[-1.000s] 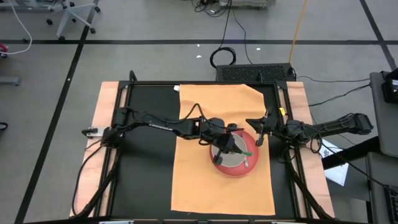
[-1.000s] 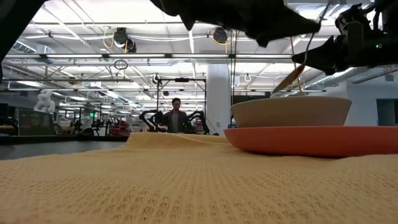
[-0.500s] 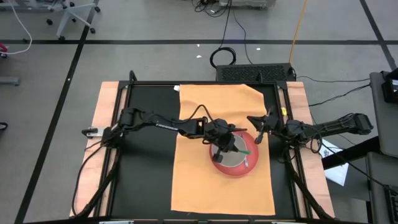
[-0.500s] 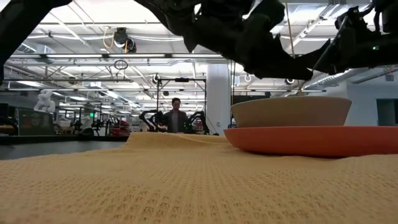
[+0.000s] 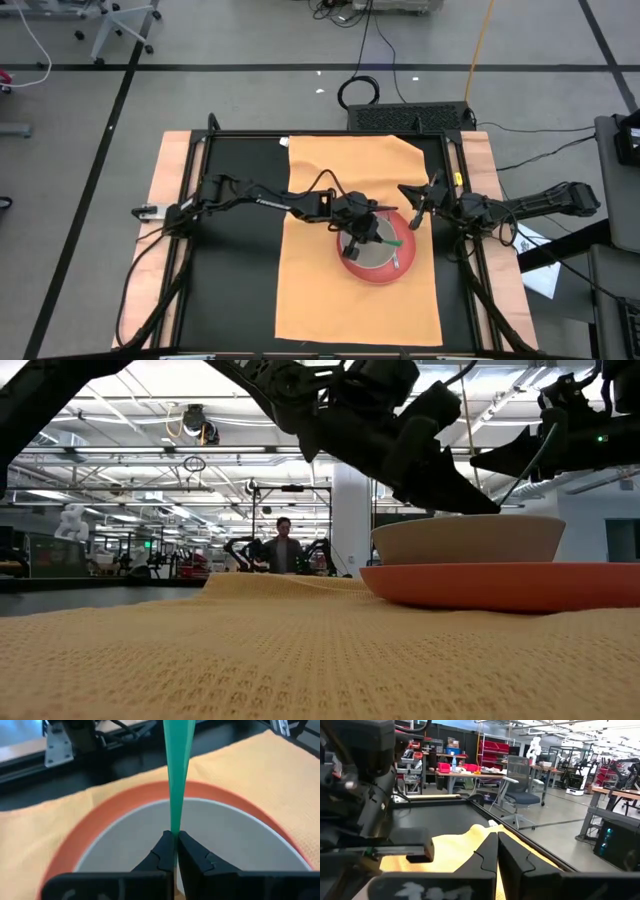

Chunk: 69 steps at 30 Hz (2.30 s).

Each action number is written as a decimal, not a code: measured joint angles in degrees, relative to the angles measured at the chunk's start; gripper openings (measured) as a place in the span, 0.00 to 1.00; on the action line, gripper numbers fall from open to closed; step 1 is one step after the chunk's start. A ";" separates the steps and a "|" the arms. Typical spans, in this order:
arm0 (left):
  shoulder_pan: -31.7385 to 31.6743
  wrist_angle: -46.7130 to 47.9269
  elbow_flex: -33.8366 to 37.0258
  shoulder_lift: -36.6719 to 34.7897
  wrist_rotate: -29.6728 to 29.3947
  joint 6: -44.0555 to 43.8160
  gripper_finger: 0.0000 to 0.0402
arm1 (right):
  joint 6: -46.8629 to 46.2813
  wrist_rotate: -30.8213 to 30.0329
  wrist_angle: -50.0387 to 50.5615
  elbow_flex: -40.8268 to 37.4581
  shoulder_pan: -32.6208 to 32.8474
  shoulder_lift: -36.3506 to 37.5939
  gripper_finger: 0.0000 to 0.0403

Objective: Set table place
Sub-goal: Put the spoon into the bowl on the napkin, then return to Home Position

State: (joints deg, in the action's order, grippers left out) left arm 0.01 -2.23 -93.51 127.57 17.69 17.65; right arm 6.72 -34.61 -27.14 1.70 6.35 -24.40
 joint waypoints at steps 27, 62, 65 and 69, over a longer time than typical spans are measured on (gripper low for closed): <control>-0.11 -2.11 0.02 2.52 -0.17 -3.50 0.03 | -1.80 0.35 -0.42 0.01 0.02 0.02 0.00; 2.51 0.02 0.02 -2.23 -5.26 6.63 0.17 | -1.77 0.41 0.19 0.00 0.15 0.02 0.00; 3.78 2.62 0.02 -6.90 -9.01 8.25 0.23 | -1.79 0.42 0.66 -0.01 0.15 0.00 0.00; 5.17 10.21 0.02 -14.69 -14.41 9.09 0.24 | -2.00 0.42 0.85 0.00 0.15 0.00 0.00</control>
State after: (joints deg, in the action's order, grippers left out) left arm 5.18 7.98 -93.49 112.88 3.29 26.74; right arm 4.72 -34.20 -26.28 1.70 6.50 -24.40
